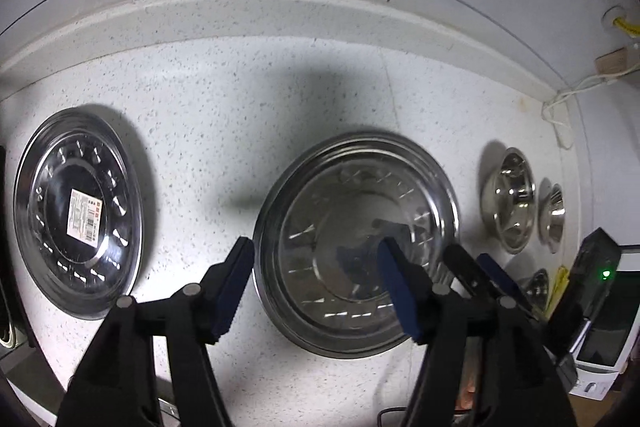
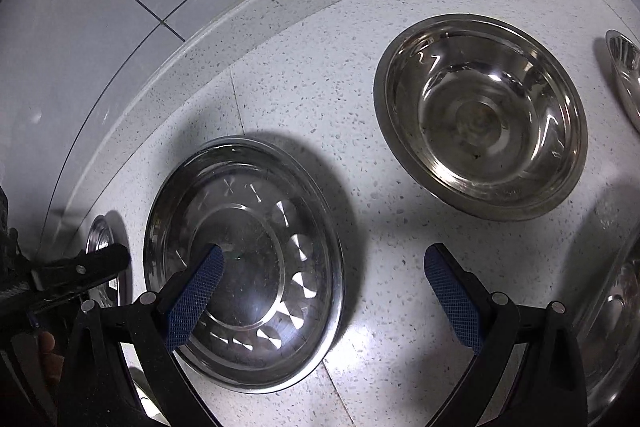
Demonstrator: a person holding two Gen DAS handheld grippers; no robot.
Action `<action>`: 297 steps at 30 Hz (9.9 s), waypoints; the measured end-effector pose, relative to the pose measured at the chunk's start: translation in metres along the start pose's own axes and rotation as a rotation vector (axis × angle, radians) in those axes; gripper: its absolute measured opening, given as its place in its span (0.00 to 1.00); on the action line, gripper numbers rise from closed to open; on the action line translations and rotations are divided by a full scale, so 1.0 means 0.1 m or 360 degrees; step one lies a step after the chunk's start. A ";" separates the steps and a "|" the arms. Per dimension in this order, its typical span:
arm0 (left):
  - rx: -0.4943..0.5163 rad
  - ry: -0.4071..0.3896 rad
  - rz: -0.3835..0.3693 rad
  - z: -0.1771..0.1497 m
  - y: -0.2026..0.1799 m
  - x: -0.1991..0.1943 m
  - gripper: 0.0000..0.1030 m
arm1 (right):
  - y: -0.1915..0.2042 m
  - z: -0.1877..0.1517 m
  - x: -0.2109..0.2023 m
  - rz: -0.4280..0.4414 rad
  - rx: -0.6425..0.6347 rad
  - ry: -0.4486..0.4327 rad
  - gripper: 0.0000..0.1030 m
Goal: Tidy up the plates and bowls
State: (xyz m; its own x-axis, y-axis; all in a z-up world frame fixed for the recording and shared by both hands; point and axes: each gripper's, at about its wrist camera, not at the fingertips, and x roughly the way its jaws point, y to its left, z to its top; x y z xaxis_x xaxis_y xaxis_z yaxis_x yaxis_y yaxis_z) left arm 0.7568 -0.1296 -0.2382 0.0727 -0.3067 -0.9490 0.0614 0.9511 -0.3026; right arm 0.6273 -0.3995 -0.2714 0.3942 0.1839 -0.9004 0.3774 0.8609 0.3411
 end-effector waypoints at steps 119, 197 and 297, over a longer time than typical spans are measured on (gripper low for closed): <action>-0.0544 -0.0205 0.0437 -0.03 2.03 -0.30 0.17 | 2.86 -0.30 1.31 -0.0036 -0.0715 0.0170 0.84; -0.0250 -0.0168 0.0361 -2.30 2.58 -0.65 0.11 | 2.30 -2.41 0.50 -0.0044 -0.1010 0.0340 0.11; 0.0217 -0.0166 0.0384 -0.94 0.72 -0.18 0.16 | 1.26 -0.79 0.26 0.0010 -0.0450 0.0139 0.11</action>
State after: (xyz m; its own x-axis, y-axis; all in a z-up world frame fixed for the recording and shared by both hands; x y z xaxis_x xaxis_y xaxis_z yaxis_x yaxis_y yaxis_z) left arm 0.6666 -0.0523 -0.2511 0.2027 -0.0812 -0.9759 0.1628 0.9855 -0.0482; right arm 0.6191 -0.2491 -0.2732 0.3175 0.2193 -0.9226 0.1219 0.9554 0.2690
